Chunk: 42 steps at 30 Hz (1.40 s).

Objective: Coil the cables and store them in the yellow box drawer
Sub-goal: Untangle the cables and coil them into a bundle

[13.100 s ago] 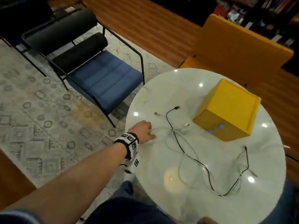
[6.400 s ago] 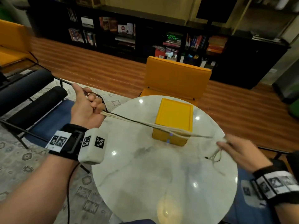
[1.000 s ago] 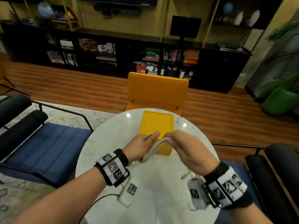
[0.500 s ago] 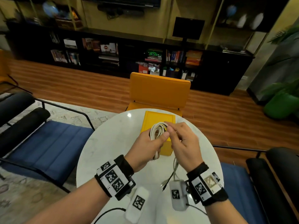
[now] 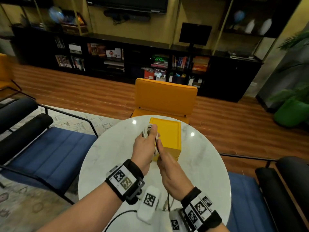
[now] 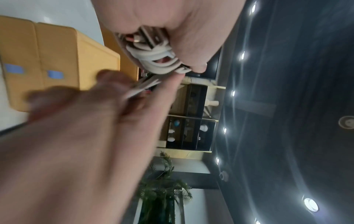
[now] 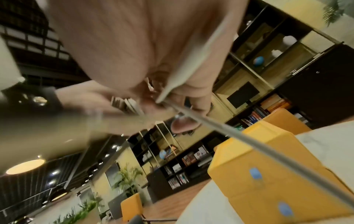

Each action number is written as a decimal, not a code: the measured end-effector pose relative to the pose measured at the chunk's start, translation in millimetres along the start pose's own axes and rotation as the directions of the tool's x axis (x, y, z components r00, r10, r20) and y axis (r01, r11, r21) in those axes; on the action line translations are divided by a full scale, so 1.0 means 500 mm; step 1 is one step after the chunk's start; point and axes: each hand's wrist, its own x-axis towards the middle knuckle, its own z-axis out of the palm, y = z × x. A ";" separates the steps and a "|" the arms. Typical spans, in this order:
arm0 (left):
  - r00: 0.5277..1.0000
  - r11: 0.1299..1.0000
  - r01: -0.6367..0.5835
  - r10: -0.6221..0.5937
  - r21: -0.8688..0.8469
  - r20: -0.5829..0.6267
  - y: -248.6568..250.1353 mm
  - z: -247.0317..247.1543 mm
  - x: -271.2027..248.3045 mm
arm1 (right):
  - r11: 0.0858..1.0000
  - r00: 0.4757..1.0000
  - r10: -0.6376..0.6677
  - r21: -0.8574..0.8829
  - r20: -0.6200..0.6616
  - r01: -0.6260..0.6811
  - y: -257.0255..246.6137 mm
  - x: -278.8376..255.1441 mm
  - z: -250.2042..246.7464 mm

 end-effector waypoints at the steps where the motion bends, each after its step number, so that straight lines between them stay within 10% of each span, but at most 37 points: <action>1: 1.000 1.000 -0.009 0.009 0.000 -0.020 0.010 -0.003 0.013 | 0.999 0.999 0.037 -0.016 0.020 -0.036 0.010 -0.011 0.009; 7: 0.997 0.978 0.079 -0.076 -0.194 0.022 0.044 -0.035 0.061 | 0.991 0.984 0.081 -0.122 0.156 -0.062 0.004 -0.050 0.004; 13: 0.972 0.861 -0.160 0.052 0.483 0.230 -0.010 -0.032 0.053 | 0.898 0.971 -0.121 -0.393 0.208 0.196 -0.027 -0.040 -0.092; 17: 0.858 0.783 -0.215 -0.134 0.583 0.497 -0.056 -0.021 -0.002 | 0.890 0.958 -0.259 -0.355 0.123 0.286 -0.018 0.001 -0.171; 21: 0.681 0.854 0.275 -0.497 0.441 0.538 -0.039 -0.024 -0.034 | 0.977 0.997 -0.076 -0.203 -0.024 0.070 -0.008 0.016 -0.196; 23: 0.624 0.857 0.278 -0.505 0.434 0.597 -0.030 -0.026 -0.036 | 0.996 0.996 -0.021 -0.093 -0.089 0.012 -0.009 0.018 -0.193; 31: 0.703 0.876 -0.030 -0.324 0.482 0.633 -0.017 -0.038 -0.049 | 0.993 0.989 0.022 0.114 -0.149 -0.005 -0.003 0.040 -0.174; 42: 0.872 0.959 0.266 -0.281 0.095 0.401 -0.051 -0.043 -0.068 | 0.824 0.910 0.314 0.553 -0.270 -0.120 0.057 -0.004 -0.065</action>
